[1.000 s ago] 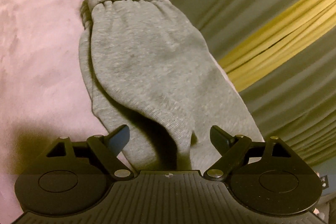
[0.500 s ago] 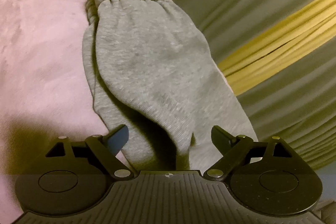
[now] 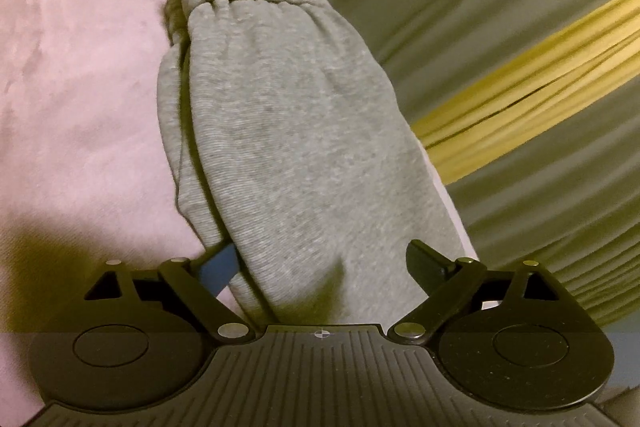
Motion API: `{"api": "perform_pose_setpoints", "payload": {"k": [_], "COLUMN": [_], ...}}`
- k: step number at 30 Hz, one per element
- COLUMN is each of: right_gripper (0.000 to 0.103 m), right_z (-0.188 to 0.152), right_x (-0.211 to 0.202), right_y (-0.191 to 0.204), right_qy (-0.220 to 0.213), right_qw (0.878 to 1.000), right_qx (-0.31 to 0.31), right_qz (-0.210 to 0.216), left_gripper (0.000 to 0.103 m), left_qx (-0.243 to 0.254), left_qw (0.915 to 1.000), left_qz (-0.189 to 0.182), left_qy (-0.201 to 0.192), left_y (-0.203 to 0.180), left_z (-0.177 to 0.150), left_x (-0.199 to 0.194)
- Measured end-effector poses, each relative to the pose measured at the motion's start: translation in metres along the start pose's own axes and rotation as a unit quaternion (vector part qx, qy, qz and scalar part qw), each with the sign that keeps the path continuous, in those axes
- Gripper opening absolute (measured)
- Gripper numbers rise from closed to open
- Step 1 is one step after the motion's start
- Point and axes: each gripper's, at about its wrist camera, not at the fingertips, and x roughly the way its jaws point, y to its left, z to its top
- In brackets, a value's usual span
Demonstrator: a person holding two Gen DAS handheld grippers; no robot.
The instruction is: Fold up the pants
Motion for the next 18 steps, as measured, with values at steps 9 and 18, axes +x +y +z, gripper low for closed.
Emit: {"api": "perform_pose_setpoints", "payload": {"k": [9,18], "right_gripper": [0.008,0.011], "right_z": [0.001,-0.003], "right_x": [0.000,0.005], "right_y": [0.017,0.039], "right_qy": [-0.006,-0.008], "right_qw": [0.998,0.990], "right_qx": [-0.057,-0.119], "right_qz": [-0.025,-0.073], "left_gripper": [0.087,0.011], "left_qx": [-0.009,-0.030], "left_qw": [0.9999,0.9994], "left_qz": [-0.010,0.017], "left_qy": [-0.006,-0.005], "left_y": [0.002,0.009], "left_z": [0.001,0.003], "left_x": [-0.004,-0.001]}}
